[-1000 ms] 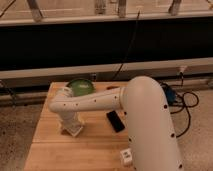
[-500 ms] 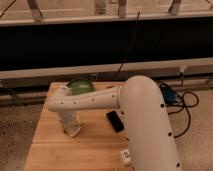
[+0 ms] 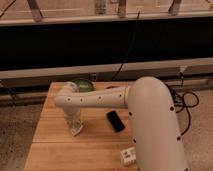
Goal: Wipe the white sponge on the table
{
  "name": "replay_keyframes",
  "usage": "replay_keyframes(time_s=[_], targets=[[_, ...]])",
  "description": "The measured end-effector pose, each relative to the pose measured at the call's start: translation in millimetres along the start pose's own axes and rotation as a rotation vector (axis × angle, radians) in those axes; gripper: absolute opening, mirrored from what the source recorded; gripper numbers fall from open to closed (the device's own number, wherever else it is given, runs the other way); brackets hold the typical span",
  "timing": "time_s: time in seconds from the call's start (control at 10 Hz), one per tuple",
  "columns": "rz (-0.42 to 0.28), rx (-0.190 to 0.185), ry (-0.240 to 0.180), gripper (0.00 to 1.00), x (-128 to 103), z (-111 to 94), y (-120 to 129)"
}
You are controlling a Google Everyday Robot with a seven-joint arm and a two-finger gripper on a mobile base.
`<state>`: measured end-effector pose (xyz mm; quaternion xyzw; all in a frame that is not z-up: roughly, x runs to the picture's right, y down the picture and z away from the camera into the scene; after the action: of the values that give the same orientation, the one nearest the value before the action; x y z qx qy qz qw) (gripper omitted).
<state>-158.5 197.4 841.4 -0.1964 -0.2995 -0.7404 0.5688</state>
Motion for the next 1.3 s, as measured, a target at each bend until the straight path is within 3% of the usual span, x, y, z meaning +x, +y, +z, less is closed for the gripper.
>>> replay_keyframes(time_s=[0.2,0.5,0.9,1.1,1.3], targets=[[0.023,0.010,-0.004,0.00,-4,-2,20],[0.030,0.014,-0.006,0.00,-9,-1,25],[0.059,0.005,-0.014,0.00,-27,-6,71],[0.071,0.005,-0.017,0.00,-36,-6,71],[0.074,0.002,-0.021,0.00,-44,-5,54]])
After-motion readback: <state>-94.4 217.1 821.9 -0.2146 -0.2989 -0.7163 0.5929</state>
